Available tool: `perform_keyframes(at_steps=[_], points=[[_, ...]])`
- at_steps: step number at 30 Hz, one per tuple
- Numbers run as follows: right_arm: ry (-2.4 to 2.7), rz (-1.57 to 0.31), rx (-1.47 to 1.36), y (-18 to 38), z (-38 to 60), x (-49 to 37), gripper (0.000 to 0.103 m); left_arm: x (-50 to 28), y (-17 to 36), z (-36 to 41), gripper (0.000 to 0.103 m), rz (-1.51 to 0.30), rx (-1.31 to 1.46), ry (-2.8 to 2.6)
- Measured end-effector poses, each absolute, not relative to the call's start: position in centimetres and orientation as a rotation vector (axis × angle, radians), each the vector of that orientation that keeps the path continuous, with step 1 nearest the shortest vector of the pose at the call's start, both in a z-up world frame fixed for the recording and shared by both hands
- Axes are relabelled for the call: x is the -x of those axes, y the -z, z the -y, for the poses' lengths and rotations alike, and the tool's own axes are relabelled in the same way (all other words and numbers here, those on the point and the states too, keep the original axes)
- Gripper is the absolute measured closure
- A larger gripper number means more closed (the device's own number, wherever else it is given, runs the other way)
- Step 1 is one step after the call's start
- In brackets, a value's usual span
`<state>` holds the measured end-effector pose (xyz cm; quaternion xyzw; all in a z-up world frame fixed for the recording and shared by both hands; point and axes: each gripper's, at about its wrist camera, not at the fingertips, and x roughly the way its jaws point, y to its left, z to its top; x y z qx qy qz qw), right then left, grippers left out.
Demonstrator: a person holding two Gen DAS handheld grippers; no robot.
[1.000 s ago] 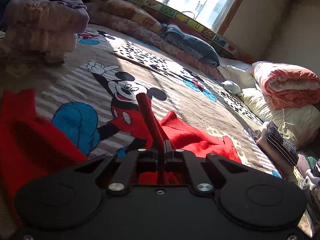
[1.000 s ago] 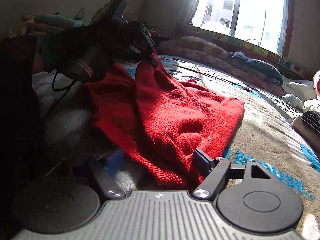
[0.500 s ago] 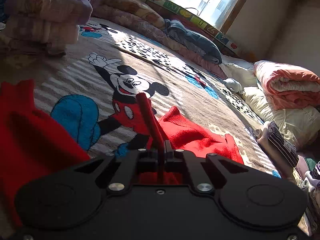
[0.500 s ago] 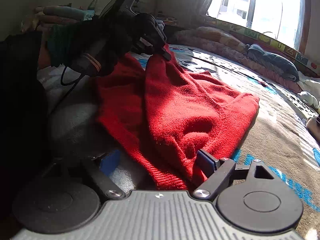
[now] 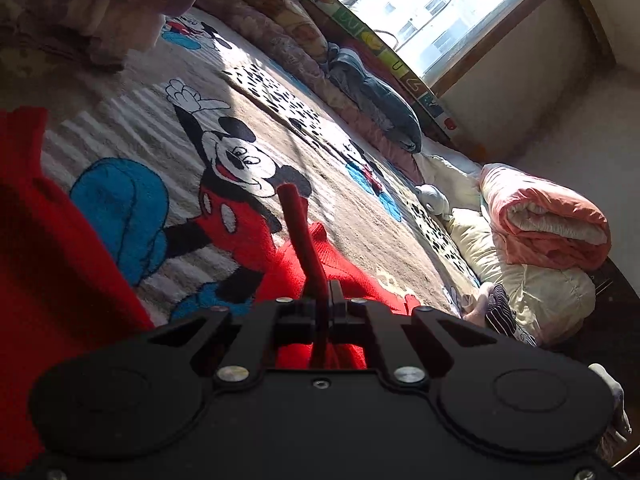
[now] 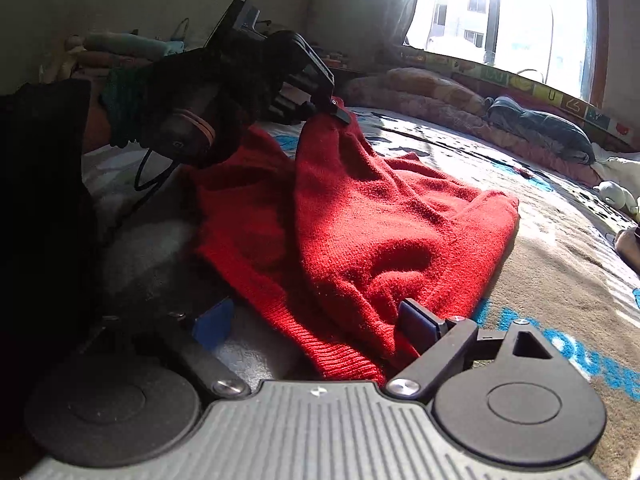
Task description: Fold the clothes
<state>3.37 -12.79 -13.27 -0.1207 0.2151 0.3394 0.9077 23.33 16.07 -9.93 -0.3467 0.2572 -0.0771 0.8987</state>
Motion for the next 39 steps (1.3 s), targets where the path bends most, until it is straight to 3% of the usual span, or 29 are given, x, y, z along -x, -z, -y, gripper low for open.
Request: perform_keyframes(at_steps=[12,18,28,39], points=[[-0.723,-0.502,0.085,13.3,14.5,-4.3,0.016,-24.4,5.6,-11.2,0.101,-0.497,0.765,0.291],[-0.713,-0.488,0.05,13.1,15.2,-4.1,0.016,-28.0,4.0,-6.5,0.101,-0.582,0.719,0.283],[-0.738,-0.5,0.052,13.2,14.8,-4.2,0.015,-32.4,5.4,-1.0,0.101,-0.722,0.657,0.136],[-0.77,-0.532,-0.002,13.3,15.6,-4.6,0.014,-35.8,6.4,3.4,0.101,-0.736,0.502,0.06]])
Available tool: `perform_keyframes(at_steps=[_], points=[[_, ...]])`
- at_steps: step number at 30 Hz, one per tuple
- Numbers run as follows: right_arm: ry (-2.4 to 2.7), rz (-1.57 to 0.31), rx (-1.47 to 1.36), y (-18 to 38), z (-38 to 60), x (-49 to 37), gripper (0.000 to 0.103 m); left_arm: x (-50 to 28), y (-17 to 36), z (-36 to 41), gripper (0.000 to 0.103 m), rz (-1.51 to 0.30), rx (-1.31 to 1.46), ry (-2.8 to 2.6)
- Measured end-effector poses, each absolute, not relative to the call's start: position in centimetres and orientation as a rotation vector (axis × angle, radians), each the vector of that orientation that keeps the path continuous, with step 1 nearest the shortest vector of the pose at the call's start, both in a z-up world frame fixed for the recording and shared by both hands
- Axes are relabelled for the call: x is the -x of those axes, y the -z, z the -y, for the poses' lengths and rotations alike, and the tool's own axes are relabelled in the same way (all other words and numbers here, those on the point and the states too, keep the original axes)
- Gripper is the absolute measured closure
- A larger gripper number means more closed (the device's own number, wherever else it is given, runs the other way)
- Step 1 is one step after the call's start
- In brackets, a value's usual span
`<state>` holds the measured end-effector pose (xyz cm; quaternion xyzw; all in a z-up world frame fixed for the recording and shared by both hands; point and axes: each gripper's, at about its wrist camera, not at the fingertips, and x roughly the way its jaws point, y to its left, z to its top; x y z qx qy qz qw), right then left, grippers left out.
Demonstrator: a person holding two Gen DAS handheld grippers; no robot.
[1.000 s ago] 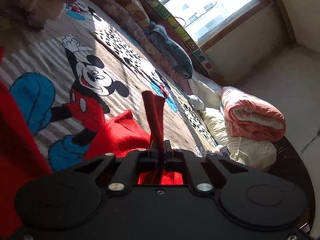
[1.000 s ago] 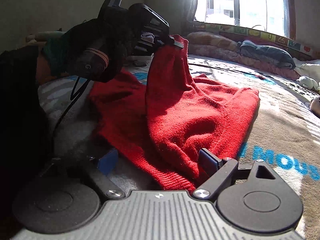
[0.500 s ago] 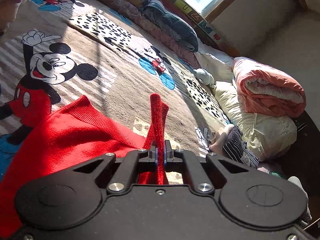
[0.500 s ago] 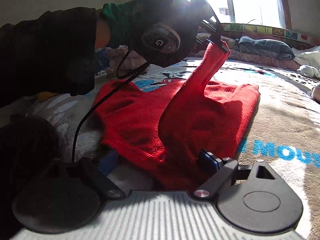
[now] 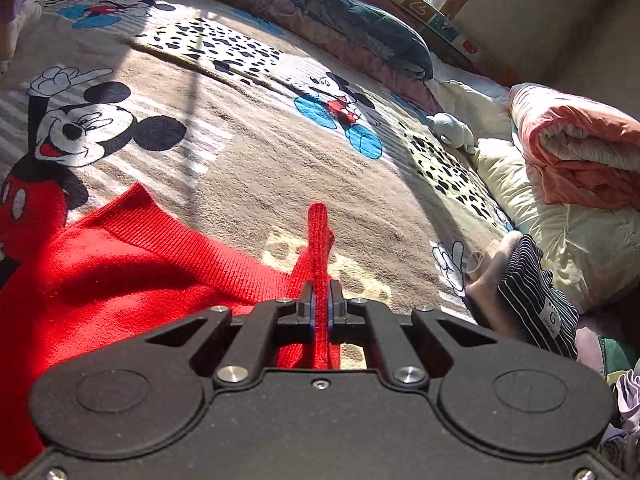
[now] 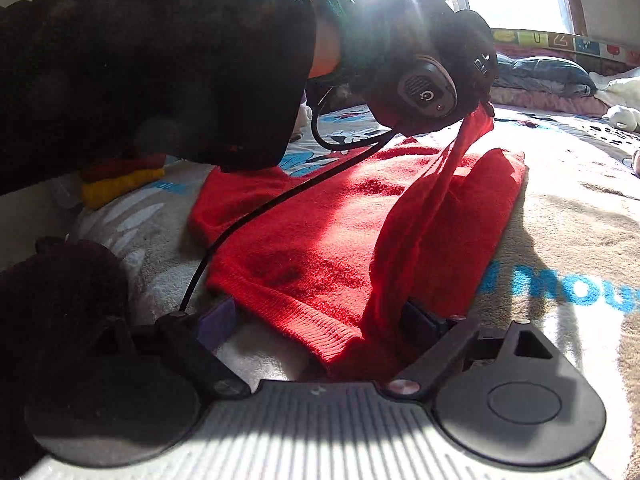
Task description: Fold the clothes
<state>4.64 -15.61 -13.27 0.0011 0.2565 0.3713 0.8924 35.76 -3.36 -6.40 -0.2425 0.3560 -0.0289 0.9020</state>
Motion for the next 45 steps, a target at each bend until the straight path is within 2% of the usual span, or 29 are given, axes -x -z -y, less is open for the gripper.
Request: perform_keyframes(at_steps=[5,14,15,17,18,19,26,31,36,44,45], points=[[-0.769,-0.531,0.03,13.3,15.1,-4.5,0.012,-36.3,7.1,5.8,0.101,-0.713,0.388,0.047],[-0.783,-0.559,-0.107,13.1,16.5,-5.4,0.012,-37.8,8.4,8.7,0.101,-0.708,0.162,-0.008],[-0.782,-0.563,-0.123,13.1,16.7,-5.5,0.012,-38.0,8.7,9.1,0.096,-0.715,0.136,0.006],[-0.769,-0.571,-0.139,12.7,17.3,-5.4,0.013,-38.2,8.8,9.5,0.072,-0.729,0.117,0.024],[-0.756,-0.572,-0.138,12.3,17.6,-5.3,0.014,-37.9,8.5,9.4,0.054,-0.713,0.117,0.027],[-0.745,-0.568,-0.136,12.0,18.0,-5.0,0.014,-37.6,8.1,9.2,0.051,-0.697,0.118,0.03],[-0.637,-0.453,-0.077,10.9,19.6,-3.7,0.015,-34.6,5.6,5.1,0.049,-0.632,0.167,0.056],[-0.621,-0.299,-0.002,9.7,18.1,-3.4,0.015,-33.9,7.6,1.3,0.049,-0.702,0.255,0.09],[-0.644,-0.332,0.044,10.3,16.2,-4.7,0.015,-34.4,9.2,0.3,0.051,-0.737,0.33,0.164],[-0.648,-0.395,0.052,11.7,14.7,-5.9,0.015,-36.7,10.7,1.0,0.072,-0.789,0.335,0.274],[-0.642,-0.402,0.042,11.8,14.8,-5.9,0.015,-36.8,10.7,1.1,0.078,-0.787,0.334,0.289]])
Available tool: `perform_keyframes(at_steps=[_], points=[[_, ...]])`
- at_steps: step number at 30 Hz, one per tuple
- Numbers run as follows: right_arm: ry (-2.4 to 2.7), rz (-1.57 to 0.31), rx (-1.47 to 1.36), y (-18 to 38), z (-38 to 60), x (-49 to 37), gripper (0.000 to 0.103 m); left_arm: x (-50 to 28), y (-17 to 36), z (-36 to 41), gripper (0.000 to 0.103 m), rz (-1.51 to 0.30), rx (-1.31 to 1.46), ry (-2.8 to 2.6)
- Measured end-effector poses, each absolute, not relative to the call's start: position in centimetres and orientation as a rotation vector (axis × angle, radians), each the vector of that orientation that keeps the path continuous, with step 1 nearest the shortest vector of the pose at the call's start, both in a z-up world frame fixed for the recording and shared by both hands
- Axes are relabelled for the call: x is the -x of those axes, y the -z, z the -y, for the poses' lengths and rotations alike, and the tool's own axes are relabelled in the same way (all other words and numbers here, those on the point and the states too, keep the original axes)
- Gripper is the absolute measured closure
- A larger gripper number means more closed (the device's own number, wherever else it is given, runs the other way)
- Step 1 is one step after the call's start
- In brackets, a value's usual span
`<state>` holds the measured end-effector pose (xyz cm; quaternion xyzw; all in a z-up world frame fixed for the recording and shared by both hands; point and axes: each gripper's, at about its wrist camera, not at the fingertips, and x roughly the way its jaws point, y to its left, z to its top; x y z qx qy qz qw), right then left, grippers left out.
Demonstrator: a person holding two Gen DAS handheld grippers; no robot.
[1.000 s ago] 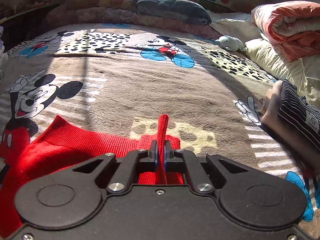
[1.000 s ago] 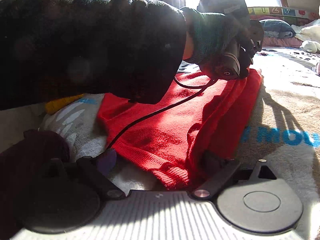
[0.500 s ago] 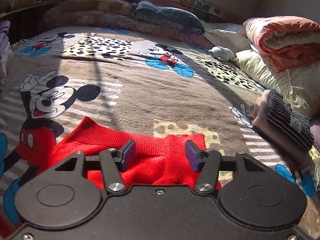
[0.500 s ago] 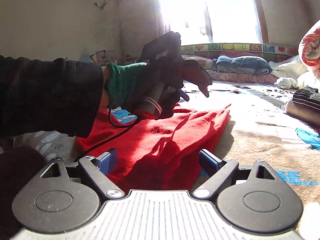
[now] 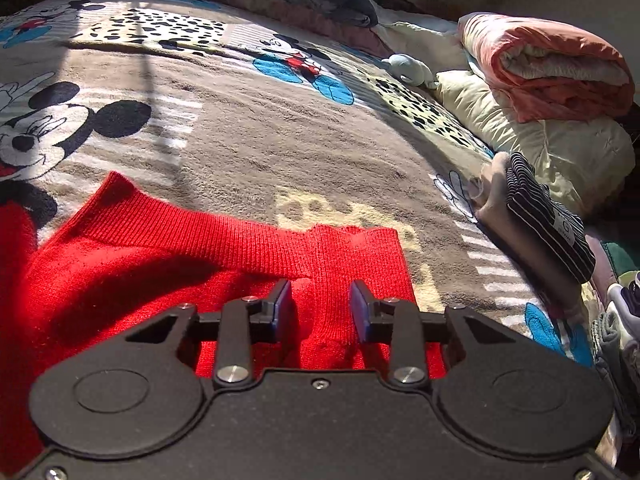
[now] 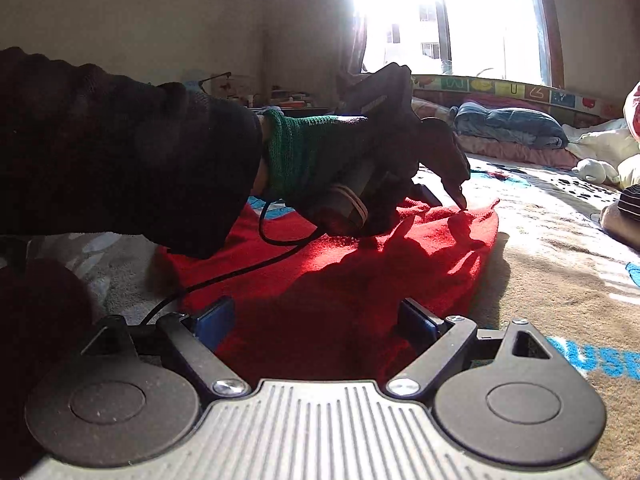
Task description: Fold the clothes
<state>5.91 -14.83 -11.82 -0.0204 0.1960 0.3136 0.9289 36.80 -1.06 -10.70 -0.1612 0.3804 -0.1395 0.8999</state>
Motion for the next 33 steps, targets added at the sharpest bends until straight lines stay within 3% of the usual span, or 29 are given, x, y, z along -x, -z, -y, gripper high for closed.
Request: perform_keyframes(at_steps=[3,6,15,26,30,33], points=[[-0.628,-0.42,0.018,12.2,15.1,-6.0,0.015,-36.8,10.7,1.2,0.081,-0.783,0.334,0.325],[-0.621,-0.432,0.009,12.4,15.0,-6.1,0.015,-36.7,10.6,1.4,0.098,-0.769,0.299,0.325],[-0.619,-0.465,0.009,12.9,14.9,-6.4,0.015,-35.0,8.8,1.1,0.098,-0.65,0.239,0.309],[-0.649,-0.527,0.037,13.6,14.7,-6.7,0.009,-35.5,10.3,1.2,0.098,-0.656,0.181,0.243],[-0.629,-0.509,0.052,13.0,14.8,-6.4,0.012,-35.0,9.5,1.3,0.088,-0.643,0.127,0.187],[-0.585,-0.455,0.073,12.1,15.0,-5.9,0.014,-33.5,8.0,1.4,0.087,-0.578,0.083,0.189]])
